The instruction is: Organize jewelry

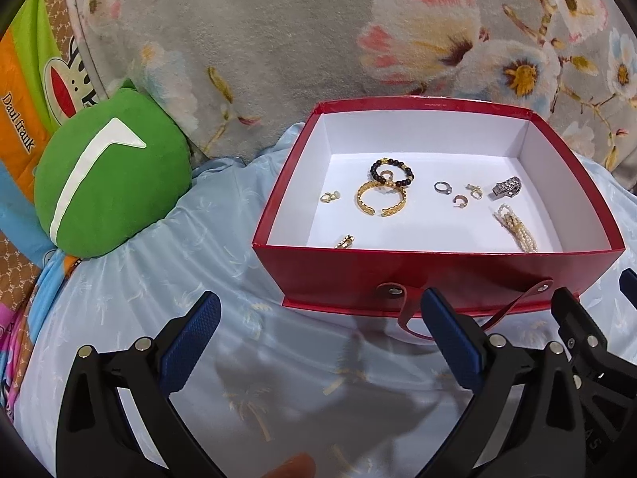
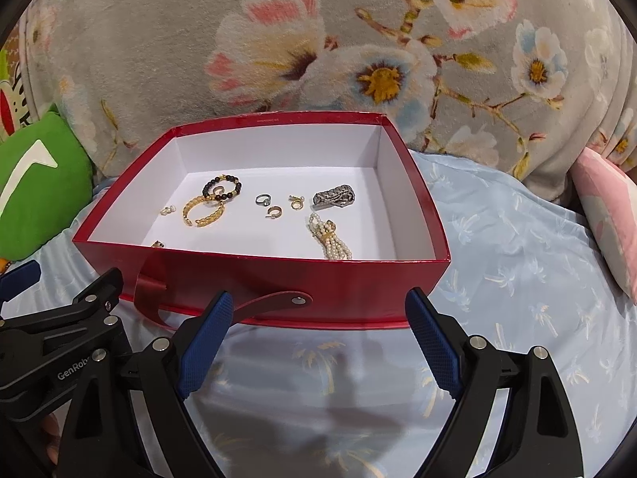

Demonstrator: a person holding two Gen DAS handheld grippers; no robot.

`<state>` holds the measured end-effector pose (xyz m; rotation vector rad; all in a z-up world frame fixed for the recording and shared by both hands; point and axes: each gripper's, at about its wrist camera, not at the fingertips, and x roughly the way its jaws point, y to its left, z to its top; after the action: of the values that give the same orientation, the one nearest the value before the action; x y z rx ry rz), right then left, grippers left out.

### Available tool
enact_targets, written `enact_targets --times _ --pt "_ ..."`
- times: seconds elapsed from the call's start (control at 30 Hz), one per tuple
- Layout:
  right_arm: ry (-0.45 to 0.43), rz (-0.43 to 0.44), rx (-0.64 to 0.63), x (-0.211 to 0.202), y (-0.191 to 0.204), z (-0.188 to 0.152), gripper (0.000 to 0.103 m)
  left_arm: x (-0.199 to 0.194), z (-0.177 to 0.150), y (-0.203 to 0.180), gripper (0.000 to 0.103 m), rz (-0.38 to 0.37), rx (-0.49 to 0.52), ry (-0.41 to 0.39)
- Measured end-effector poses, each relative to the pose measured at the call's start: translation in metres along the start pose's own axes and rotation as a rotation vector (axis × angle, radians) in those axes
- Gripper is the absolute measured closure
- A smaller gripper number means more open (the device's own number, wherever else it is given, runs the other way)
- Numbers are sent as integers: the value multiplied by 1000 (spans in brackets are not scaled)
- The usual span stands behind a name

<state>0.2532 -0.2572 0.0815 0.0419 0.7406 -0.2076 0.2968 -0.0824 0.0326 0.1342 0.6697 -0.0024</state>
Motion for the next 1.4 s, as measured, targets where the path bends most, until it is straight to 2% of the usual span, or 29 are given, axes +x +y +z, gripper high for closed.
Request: enact_targets --times 1.4 --pt "-10 10 -16 -10 8 1 17 2 -3 8 5 9 -22 27"
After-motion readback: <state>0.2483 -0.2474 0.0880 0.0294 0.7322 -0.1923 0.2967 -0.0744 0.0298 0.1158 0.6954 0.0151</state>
